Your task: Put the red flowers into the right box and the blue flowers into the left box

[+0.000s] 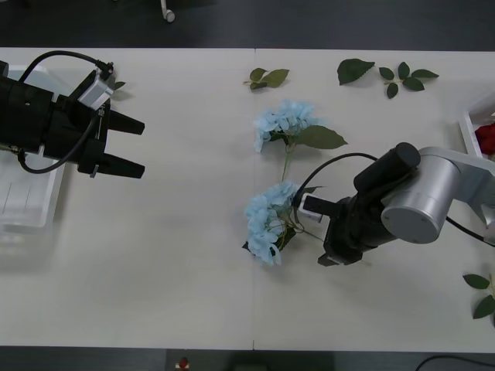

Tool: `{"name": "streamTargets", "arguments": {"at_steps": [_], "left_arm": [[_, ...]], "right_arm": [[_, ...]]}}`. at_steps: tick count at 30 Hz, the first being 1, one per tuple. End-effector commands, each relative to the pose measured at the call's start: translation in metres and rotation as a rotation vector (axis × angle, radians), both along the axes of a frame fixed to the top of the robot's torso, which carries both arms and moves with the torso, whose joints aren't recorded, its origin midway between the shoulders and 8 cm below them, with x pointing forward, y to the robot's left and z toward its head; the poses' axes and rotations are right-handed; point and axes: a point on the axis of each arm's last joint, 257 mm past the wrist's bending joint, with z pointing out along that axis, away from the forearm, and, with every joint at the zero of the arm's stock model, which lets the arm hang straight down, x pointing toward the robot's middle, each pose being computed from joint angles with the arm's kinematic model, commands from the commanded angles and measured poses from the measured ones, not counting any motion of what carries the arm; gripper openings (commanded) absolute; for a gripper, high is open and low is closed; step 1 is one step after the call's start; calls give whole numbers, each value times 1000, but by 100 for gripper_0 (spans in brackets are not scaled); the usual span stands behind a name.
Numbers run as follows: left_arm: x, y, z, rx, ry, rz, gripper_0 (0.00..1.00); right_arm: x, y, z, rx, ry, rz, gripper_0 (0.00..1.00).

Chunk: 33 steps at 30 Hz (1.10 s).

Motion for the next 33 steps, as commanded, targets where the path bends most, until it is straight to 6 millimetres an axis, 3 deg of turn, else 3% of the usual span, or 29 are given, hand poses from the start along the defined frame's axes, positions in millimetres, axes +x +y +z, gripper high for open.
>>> {"name": "streamTargets", "arguments": {"at_steps": [1,9,12,15,17,19,33], "left_arm": [[9,-4,30,-7,-55,-4,100],[9,-4,30,-7,-55,-4,100],[9,-4,30,-7,-55,-4,100],[9,-4,30,-7,-55,-4,100],[9,-4,30,-7,-55,-4,100],[9,-4,30,-7,-55,-4,100],[9,-4,30,-7,-55,-4,100]], "right_arm": [[14,11,6,18,-21,-29,99],[23,21,-8,12,-24,-42,97],[25,23,-9,9,-29,-42,86],[27,24,-9,5,-37,-37,54],[27,24,-9,5,-37,-38,20],[26,23,-10,3,-33,-40,1],[28,12,-4,8,-42,-44,0]]}}
